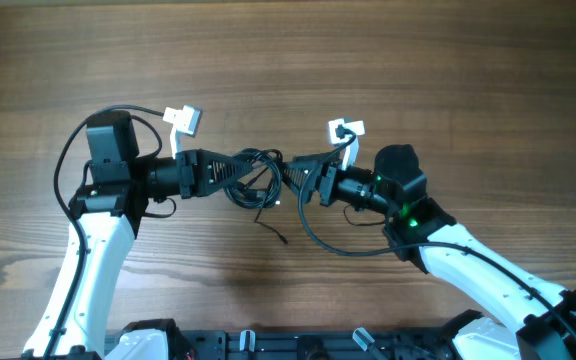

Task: Untangle cables
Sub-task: 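Pull the grippers apart to stretch the cable loops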

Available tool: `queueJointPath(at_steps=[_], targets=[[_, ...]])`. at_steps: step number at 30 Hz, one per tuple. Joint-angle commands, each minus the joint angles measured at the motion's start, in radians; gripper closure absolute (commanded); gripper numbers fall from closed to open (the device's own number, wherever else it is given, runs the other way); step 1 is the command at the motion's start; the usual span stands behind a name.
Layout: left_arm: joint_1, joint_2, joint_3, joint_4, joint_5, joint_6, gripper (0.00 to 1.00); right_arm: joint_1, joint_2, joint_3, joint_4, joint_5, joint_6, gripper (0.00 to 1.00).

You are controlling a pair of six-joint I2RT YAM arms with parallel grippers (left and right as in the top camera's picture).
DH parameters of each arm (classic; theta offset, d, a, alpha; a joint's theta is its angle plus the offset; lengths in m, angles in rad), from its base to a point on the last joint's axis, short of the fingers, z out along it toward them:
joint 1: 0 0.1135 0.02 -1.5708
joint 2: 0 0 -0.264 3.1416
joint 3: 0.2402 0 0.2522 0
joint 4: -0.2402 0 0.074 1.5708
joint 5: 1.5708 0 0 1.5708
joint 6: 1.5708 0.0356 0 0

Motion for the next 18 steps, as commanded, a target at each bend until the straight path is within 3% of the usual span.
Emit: queueJointPath(at_steps=[1, 7, 18], targets=[[0.003, -0.002, 0.005, 0.002, 0.027, -0.017, 0.96, 0.031, -0.002, 0.011, 0.030, 0.098, 0.097, 0.11], [0.003, -0.002, 0.005, 0.002, -0.076, -0.016, 0.96, 0.079, -0.002, 0.011, 0.092, 0.082, 0.151, 0.09], [-0.050, -0.002, 0.005, 0.005, -0.074, -0.017, 0.96, 0.117, -0.002, 0.011, 0.147, 0.201, 0.151, 0.05]])
